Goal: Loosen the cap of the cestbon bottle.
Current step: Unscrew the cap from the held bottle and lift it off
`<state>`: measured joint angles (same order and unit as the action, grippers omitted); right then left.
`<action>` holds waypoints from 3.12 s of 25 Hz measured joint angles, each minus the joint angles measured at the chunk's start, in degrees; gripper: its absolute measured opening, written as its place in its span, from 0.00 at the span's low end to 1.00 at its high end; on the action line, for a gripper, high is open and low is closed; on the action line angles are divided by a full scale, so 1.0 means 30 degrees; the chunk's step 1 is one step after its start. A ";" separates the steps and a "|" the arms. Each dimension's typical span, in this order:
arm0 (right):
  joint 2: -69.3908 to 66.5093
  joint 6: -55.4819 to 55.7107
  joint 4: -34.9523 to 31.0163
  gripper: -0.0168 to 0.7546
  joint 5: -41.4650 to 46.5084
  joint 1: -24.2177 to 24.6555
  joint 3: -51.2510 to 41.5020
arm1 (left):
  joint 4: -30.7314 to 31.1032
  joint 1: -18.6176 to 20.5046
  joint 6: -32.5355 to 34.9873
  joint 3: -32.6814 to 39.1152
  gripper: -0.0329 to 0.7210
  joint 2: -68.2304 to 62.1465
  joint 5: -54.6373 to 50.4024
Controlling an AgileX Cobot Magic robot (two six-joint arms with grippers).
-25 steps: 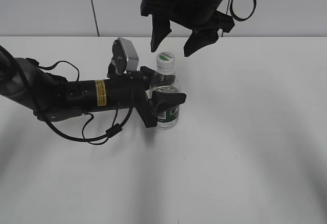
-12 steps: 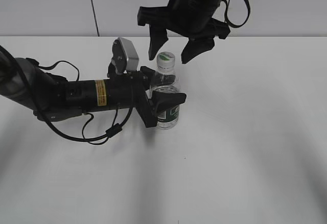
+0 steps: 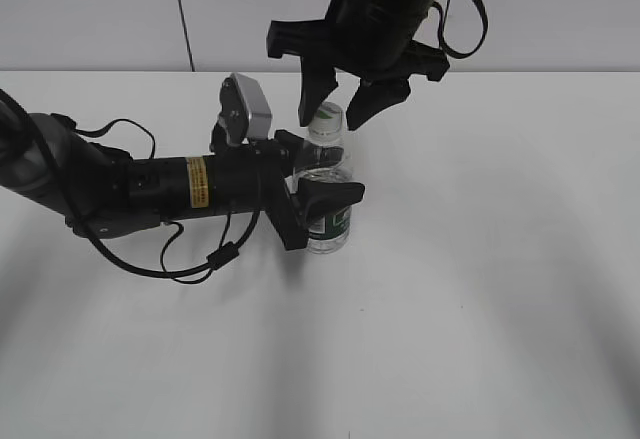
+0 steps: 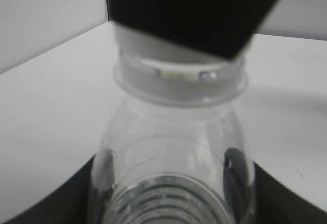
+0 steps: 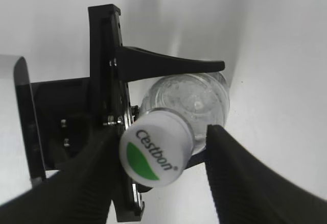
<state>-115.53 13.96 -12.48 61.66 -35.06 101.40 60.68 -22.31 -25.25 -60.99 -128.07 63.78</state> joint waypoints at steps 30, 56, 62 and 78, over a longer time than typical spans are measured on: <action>0.0000 -1.7205 0.0062 0.42 0.0350 -0.0017 0.0151 | 0.0097 -0.0018 0.0063 -0.0024 0.57 0.0000 -0.0016; 0.0183 -2.9906 -0.0193 0.41 0.0635 -0.0017 0.0169 | 0.0339 0.0001 0.0044 -0.0038 0.57 0.0000 0.0034; 0.0417 -2.9906 -0.0279 0.41 0.1178 0.0001 0.0103 | 0.0716 0.0001 0.0089 -0.0038 0.57 0.0019 0.0169; 0.1742 -2.7427 0.1259 0.40 0.1083 0.0001 0.0040 | 0.0629 -0.0020 -0.0084 -0.0038 0.57 0.0019 0.0111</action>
<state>-110.30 -68.32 -8.70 64.91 -35.06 101.52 62.57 -22.36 -25.50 -61.10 -128.01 64.12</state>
